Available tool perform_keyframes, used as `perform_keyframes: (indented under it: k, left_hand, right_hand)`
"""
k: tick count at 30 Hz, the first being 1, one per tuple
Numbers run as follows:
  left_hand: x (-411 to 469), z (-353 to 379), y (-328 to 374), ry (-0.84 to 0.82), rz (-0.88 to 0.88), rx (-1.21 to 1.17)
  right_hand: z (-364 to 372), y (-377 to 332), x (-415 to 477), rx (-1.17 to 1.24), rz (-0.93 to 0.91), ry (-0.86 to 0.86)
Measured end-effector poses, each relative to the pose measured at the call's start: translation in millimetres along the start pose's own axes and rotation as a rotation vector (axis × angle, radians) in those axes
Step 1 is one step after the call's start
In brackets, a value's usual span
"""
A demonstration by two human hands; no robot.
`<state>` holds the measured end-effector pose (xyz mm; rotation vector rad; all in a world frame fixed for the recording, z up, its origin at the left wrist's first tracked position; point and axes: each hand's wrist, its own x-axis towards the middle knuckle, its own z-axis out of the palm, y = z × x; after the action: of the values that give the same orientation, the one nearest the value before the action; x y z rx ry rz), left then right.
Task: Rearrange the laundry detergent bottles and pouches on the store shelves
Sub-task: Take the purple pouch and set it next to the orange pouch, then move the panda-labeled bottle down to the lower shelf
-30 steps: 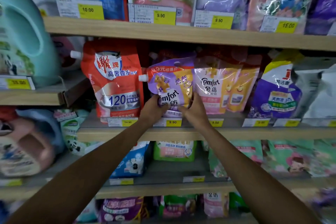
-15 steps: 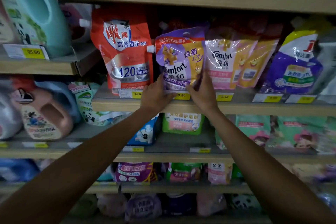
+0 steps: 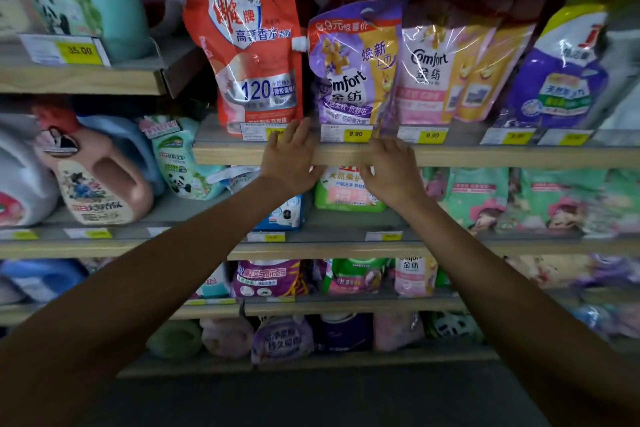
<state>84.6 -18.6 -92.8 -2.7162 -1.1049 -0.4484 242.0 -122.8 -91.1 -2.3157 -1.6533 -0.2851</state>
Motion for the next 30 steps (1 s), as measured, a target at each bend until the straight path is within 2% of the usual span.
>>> perform_keyframes:
  k: [6, 18, 24, 30]
  left_hand:
    - [-74, -12, -53, -0.015, -0.019, 0.008]
    - [-223, -96, -221, 0.052, -0.206, 0.138]
    - [-248, -142, -283, 0.147, -0.268, 0.223]
    - [-223, -171, -330, 0.238, -0.278, 0.276]
  right_hand:
    - [-9, -68, -32, -0.042, -0.017, -0.075]
    - [-29, -278, -74, 0.014, -0.257, -0.004]
    - [-56, -356, -51, 0.024, -0.351, 0.101]
    - [-75, -392, -6, 0.026, -0.369, 0.224]
